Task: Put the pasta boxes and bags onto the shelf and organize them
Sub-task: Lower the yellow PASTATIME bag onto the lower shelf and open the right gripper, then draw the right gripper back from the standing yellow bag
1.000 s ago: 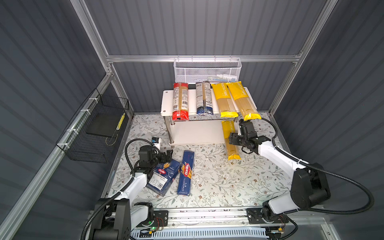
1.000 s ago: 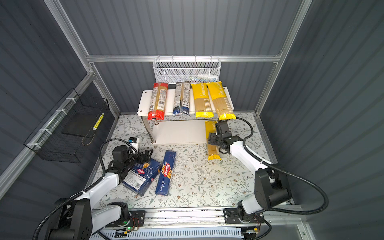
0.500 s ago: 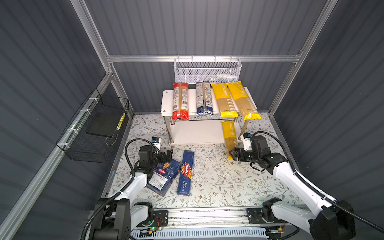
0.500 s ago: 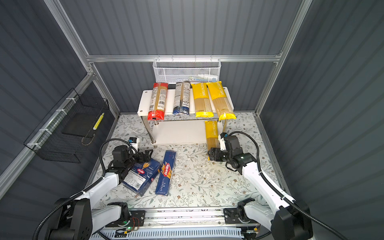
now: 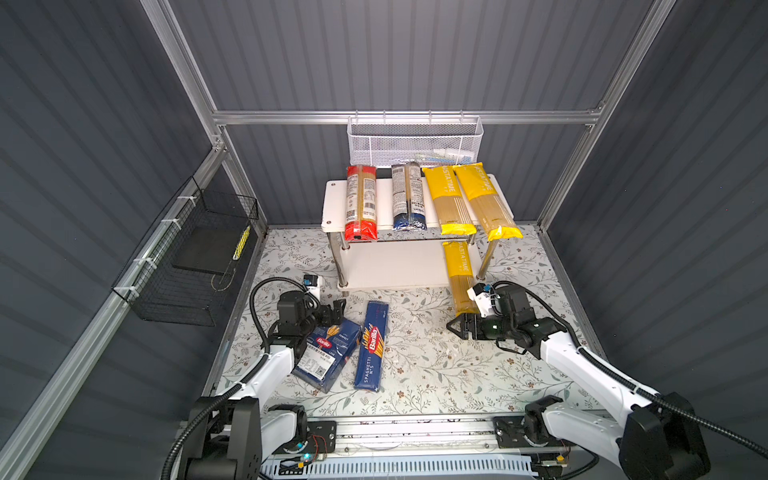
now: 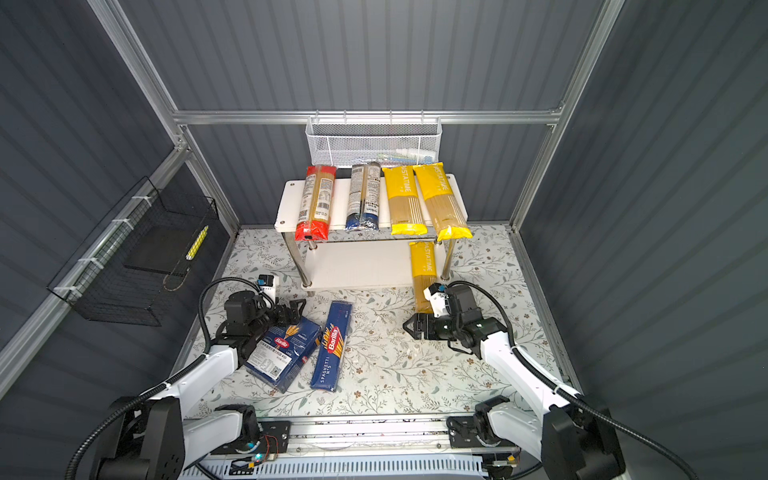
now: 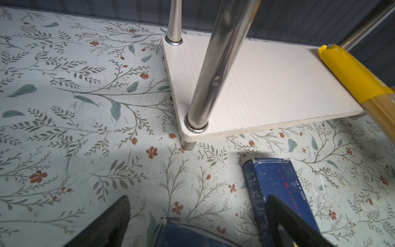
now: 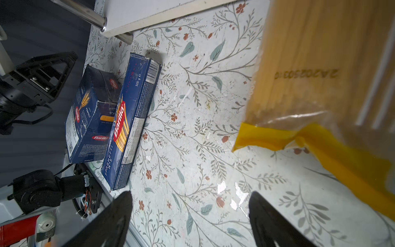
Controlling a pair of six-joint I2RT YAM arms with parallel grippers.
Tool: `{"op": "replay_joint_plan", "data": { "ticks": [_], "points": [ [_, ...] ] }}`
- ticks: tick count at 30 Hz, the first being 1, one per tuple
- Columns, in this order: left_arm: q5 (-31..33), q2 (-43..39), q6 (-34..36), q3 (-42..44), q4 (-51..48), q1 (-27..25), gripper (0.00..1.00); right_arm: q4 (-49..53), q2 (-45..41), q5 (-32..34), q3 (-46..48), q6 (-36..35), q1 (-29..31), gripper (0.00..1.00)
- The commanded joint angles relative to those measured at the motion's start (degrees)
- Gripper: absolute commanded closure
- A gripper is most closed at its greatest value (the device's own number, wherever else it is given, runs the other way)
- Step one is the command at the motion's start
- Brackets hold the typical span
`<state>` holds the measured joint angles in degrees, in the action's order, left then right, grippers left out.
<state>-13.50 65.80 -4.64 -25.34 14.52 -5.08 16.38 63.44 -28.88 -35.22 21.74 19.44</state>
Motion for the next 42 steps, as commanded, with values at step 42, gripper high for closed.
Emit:
{"op": "replay_joint_plan", "data": {
  "ticks": [42],
  "points": [
    [-0.03, -0.27, 0.13, -1.31, -0.81, 0.22, 0.01, -20.64, 11.60, 8.32, -2.88, 2.12, 0.11, 0.08]
  ]
}}
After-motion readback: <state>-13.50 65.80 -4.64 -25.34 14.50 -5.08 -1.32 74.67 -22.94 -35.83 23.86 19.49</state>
